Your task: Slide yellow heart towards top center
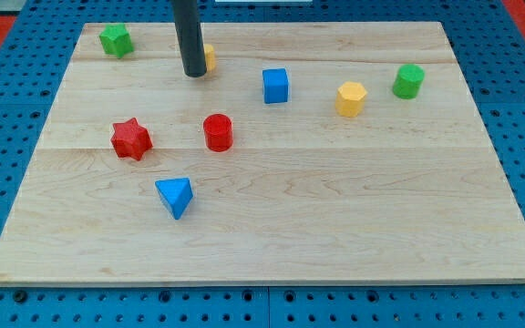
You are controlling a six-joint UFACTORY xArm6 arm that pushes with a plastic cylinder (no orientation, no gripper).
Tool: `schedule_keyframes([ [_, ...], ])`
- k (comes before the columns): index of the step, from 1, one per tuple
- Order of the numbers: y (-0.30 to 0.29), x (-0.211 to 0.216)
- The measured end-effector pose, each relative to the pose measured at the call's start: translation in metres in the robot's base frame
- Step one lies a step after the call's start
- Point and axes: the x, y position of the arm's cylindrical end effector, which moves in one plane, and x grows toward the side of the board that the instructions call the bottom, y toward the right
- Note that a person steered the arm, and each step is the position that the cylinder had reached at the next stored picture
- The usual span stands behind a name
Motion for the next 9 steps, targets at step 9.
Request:
schedule_keyframes([
  [9, 0.057, -0.080],
])
